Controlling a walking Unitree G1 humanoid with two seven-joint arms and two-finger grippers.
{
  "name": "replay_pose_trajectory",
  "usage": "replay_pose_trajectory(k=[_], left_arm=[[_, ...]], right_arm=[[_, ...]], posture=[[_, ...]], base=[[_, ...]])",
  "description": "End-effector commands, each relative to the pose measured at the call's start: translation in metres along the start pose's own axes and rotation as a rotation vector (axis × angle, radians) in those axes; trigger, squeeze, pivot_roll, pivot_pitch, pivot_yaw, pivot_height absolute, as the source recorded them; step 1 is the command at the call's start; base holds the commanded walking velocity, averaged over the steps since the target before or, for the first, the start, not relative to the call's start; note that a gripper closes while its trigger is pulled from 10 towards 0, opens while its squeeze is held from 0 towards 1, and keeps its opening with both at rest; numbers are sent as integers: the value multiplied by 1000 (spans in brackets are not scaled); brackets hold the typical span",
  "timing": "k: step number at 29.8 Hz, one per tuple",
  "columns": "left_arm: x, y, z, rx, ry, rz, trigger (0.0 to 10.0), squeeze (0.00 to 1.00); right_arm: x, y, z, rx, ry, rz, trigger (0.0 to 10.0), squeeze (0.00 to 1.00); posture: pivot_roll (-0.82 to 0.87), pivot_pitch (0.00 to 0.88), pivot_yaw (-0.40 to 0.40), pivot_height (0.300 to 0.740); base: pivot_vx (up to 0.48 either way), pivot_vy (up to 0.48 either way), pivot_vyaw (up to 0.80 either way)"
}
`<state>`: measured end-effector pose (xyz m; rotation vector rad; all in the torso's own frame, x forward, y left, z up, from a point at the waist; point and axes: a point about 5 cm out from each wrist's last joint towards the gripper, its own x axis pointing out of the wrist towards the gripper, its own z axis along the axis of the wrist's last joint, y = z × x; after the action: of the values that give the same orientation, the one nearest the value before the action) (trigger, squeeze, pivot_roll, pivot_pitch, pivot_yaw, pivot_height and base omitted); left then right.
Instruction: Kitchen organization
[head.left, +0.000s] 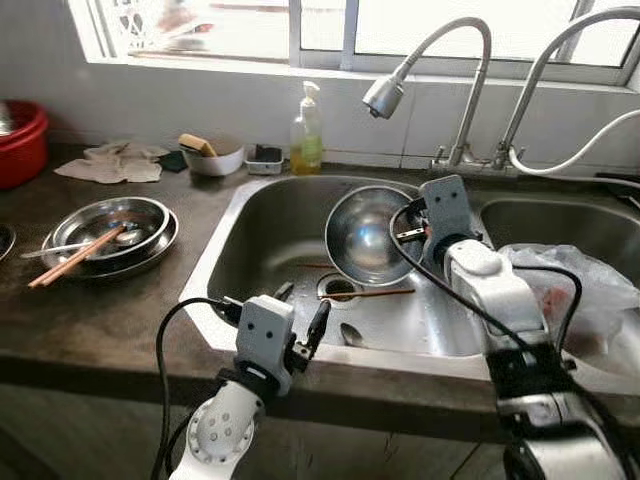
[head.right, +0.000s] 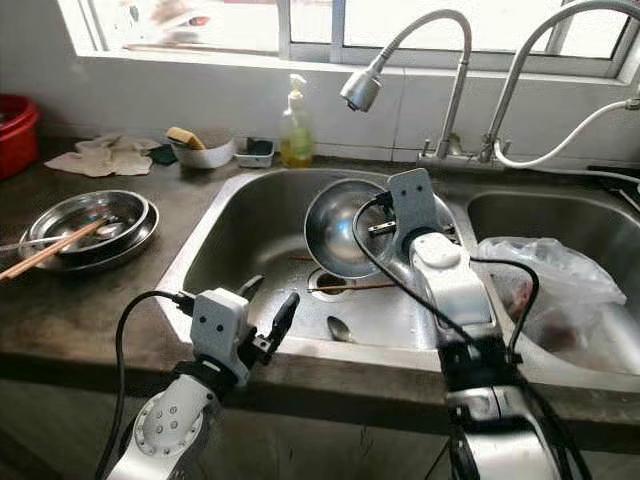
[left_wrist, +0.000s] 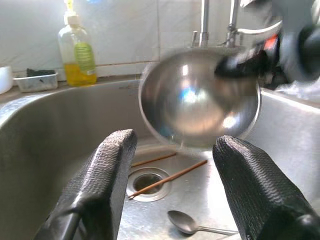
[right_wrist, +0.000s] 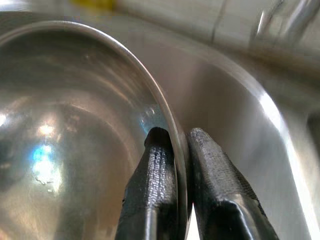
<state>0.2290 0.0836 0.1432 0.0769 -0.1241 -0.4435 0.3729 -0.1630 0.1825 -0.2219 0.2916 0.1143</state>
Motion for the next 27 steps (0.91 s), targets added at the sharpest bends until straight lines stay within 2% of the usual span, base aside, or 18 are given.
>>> replay_pose_trajectory(k=[1,8,15,20,21,22,23,24,27], left_arm=[[-2,-3,3,2,2,-8,10000,0],[-10,-8,3,-6,18,-18,10000,0],[-18,-12,1,-18,40,-24,10000,0],[-21,-15,-1,-24,55,-31,10000,0],[-20,-15,-1,-21,56,-38,10000,0],[-20,-15,-1,-21,56,-38,10000,0],[-19,-14,-1,-20,56,-39,10000,0],[-19,-12,0,-16,54,-37,10000,0],[-18,-11,0,-13,54,-35,10000,0]], right_arm=[[4,-9,-4,33,55,-10,10000,0],[12,-18,-27,49,178,-23,10000,0],[14,-24,-48,44,240,-58,10000,0],[13,-27,-56,-12,277,-80,10000,0],[13,-30,-60,3,285,-96,10000,388],[13,-30,-60,3,285,-96,10000,388],[12,-32,-60,12,283,-105,10000,576],[13,-33,-60,26,277,-111,10000,1000],[13,-35,-57,38,256,-114,10000,1000]], posture=[[46,46,-72,740],[54,80,-79,740],[57,98,-82,740],[53,101,-79,740],[56,103,-83,740],[56,103,-83,740],[56,103,-83,740],[54,100,-81,740],[55,96,-79,740]], base=[[0,0,0],[0,0,0],[0,0,0],[0,0,0],[0,0,0],[0,0,0],[0,0,0],[0,0,0],[0,0,0]])
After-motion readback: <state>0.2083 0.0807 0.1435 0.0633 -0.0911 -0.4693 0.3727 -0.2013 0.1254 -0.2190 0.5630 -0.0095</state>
